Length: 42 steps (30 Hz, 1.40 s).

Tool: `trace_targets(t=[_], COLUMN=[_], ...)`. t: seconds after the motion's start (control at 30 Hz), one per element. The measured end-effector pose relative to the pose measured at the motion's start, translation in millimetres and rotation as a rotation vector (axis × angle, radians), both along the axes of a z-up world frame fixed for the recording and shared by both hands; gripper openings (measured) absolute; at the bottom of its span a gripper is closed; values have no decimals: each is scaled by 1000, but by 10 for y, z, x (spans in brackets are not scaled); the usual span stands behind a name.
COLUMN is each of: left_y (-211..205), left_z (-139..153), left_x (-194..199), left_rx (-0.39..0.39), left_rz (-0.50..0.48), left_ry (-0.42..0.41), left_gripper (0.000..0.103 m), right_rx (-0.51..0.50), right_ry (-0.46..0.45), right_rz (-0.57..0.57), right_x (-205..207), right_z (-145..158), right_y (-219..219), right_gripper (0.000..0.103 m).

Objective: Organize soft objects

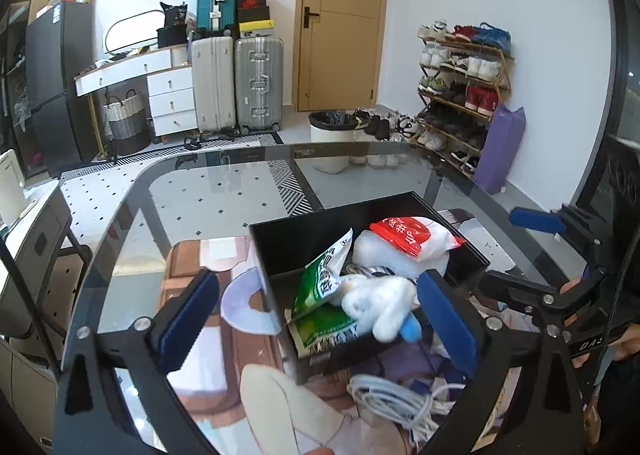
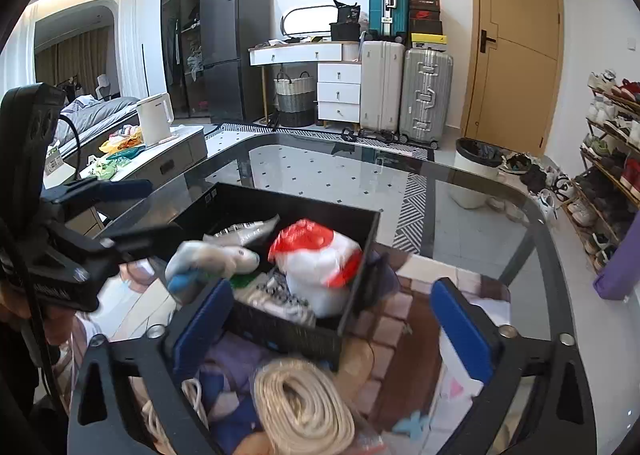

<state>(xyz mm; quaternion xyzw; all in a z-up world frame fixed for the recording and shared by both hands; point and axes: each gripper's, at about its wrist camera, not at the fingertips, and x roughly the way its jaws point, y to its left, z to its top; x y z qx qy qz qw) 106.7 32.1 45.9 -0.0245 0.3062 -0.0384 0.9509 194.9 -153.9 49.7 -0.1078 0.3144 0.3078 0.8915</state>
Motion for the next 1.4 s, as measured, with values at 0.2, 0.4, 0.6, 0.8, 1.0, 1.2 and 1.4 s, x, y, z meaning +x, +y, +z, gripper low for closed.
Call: trace_targets(t=[0.2,0.4,0.6,0.8,1.0,1.2,1.4], left_y=[-10,-58,-105,-230,-319,-424,-505], left_z=[31,-18,-39,-54,-141,-223,-303], left_x=[-289,-422,-459,-435,-413,-400,-392], left_rx=[9,8,19,33,35,42,51], left_rz=[20,27,29,1,-24,-68,-100], left_ry=[-20,-4,7,25,74,119,162], left_gripper=[103,103,103,103,103,103,103], right_rx=[32,-25,-60,-70,-94,-102,-118], right_ry=[37,45,76,119,151,175,193], right_rz=[-6,-1,-3,-8,1,12,22], right_x=[-235,-349,-326,-244,-226,-222,-210], right_z=[-64,-158,-214,-302,-401,-490,-582], right_y=[-220,-263,-259,-285,-233,-187,-136], right_gripper=[102,102,102,102,102,102,102])
